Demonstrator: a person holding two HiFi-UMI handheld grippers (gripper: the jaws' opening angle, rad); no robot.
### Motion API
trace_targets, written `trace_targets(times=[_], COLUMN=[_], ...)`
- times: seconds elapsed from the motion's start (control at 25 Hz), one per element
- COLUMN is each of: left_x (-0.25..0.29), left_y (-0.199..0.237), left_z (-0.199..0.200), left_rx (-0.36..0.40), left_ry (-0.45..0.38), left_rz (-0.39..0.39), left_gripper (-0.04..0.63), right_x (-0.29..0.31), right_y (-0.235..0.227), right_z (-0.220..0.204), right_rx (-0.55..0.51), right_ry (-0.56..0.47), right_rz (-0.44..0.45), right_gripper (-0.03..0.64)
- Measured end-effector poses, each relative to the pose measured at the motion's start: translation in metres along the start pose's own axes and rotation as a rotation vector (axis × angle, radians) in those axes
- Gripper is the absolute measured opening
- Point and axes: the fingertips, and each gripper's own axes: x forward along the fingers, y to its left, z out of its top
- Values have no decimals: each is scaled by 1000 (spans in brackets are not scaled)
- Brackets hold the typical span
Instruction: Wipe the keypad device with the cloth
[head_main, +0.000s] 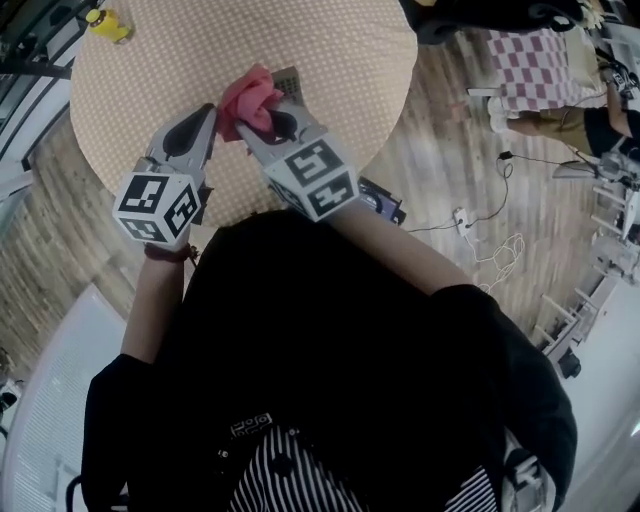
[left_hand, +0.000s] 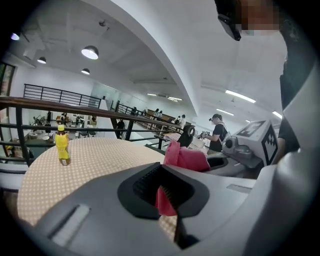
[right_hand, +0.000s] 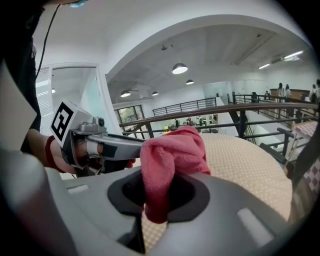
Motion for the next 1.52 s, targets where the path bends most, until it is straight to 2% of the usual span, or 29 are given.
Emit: trace_targets(times=[0.4, 0.68, 0.8, 0.92, 1.04, 1.24, 1.52], left_x=[77, 122, 140, 154, 161, 167, 170], left_y=[31, 47, 47, 48, 50, 60, 61], left_z=[-35, -67, -84, -103, -122, -136, -140], left_rx=[35, 47, 28, 78, 78, 104, 70], left_ry=[170, 276, 322, 381, 429, 461, 464], left_rz=[0, 3, -10, -26, -29, -12, -1], left_gripper=[0, 0, 0, 0, 0, 0, 0], right_x=[42, 62, 65, 72, 79, 95, 99], right_y=[-41, -76, -80, -82, -86, -89, -91], right_z=[-43, -79, -99, -110, -125, -131, -132], right_rx=[90, 142, 149, 144, 130, 111, 134], right_ry=[63, 105, 135, 150, 188, 198, 189], right_rz=[28, 7, 24, 33, 42, 45, 0], right_gripper=[75, 75, 75, 75, 75, 75, 75])
